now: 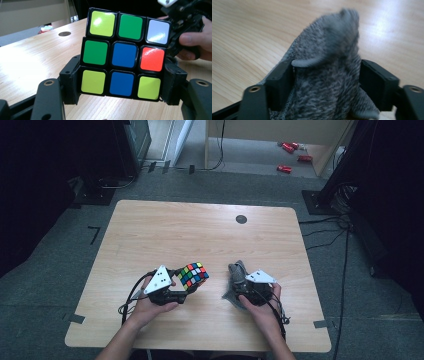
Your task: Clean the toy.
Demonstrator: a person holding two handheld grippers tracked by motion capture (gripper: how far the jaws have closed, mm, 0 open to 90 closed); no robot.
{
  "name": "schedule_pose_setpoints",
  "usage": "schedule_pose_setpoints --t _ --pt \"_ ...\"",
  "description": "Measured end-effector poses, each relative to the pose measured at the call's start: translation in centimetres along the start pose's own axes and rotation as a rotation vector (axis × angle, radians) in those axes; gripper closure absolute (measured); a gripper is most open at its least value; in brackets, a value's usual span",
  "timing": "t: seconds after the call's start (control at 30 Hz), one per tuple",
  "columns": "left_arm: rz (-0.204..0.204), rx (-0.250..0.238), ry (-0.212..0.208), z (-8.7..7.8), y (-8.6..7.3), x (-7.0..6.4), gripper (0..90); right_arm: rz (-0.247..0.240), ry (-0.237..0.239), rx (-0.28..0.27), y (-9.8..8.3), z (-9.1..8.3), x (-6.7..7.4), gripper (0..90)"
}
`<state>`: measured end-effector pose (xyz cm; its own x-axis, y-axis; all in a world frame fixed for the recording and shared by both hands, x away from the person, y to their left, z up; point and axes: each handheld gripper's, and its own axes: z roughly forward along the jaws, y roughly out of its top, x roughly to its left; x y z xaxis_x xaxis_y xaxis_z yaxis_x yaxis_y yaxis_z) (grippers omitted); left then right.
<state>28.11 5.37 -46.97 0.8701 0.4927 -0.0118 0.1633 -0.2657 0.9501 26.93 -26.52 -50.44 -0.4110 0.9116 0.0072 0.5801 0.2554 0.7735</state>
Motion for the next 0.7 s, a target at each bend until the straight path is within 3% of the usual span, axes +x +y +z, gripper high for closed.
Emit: schedule_pose_setpoints --t 0.17,0.23,0.4,0.53,0.7 --pt "-0.007 0.004 -0.002 0.0 0.0 0.0 33.6 -0.015 0.002 0.022 -0.4 0.3 0.0 64.5" --pt "-0.007 0.012 0.000 0.1 0.0 0.0 33.7 0.019 0.016 0.005 -0.2 0.0 -0.2 71.4" --pt "-0.002 0.027 -0.008 0.4 -0.1 -0.2 33.8 0.072 0.118 -0.114 0.7 -1.9 -0.1 73.2" --pt "0.020 0.052 -0.014 0.7 -0.2 -0.6 34.1 0.050 0.215 -0.240 2.4 -4.3 1.5 72.8" --pt "0.062 0.074 -0.050 1.3 -0.1 -1.7 34.2 -0.004 0.328 -0.322 3.9 -6.4 4.0 72.0"
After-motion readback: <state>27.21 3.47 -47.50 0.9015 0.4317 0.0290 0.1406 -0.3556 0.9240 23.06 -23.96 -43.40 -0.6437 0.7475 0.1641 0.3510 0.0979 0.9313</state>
